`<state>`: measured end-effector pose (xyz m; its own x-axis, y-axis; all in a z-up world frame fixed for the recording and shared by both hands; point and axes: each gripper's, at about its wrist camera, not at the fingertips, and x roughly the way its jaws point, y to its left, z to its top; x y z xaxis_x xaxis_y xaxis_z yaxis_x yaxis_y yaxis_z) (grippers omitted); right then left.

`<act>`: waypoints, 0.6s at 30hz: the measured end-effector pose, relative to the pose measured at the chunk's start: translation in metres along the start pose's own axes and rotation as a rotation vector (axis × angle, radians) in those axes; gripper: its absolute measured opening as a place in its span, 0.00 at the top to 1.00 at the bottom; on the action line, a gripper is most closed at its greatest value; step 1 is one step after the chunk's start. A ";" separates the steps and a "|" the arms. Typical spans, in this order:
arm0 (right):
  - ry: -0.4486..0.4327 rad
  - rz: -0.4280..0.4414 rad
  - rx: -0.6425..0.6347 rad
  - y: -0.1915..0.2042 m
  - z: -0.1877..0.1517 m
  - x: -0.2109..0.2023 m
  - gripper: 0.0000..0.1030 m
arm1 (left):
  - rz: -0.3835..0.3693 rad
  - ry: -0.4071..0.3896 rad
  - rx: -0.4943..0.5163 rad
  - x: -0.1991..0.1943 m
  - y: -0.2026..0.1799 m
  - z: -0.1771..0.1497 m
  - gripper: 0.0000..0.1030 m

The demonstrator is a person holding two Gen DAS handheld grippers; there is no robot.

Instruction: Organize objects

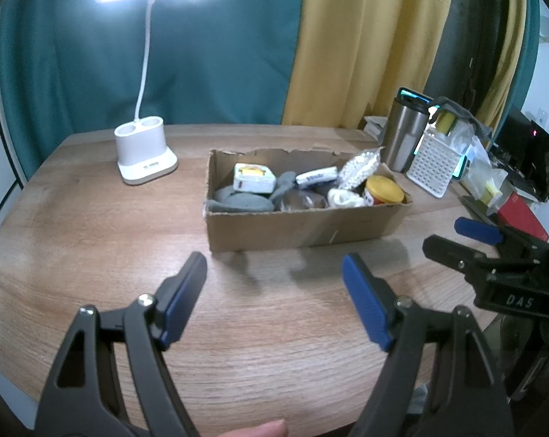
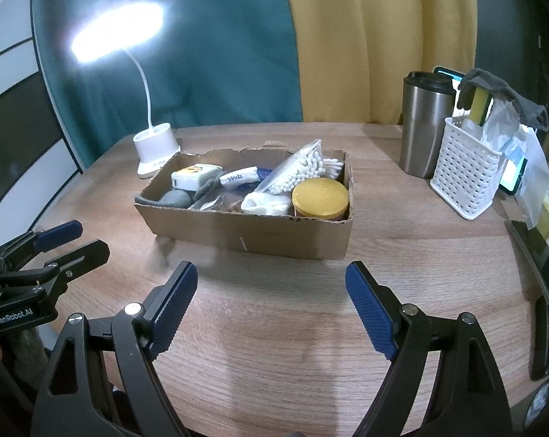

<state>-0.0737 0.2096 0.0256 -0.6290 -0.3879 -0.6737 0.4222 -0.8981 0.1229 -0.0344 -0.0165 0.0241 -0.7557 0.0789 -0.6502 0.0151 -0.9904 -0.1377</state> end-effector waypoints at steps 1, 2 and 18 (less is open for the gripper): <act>0.000 0.000 0.000 0.000 0.000 0.000 0.17 | 0.000 0.000 0.000 0.000 0.000 0.000 0.24; 0.000 0.000 -0.001 0.000 0.000 0.000 0.17 | 0.000 0.000 0.000 0.000 0.000 0.000 0.24; 0.007 0.000 -0.001 -0.002 0.000 0.004 0.17 | -0.008 0.010 0.009 0.005 -0.001 0.000 0.24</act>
<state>-0.0765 0.2097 0.0228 -0.6244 -0.3862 -0.6790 0.4227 -0.8980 0.1221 -0.0384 -0.0151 0.0215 -0.7493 0.0878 -0.6563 0.0029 -0.9907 -0.1359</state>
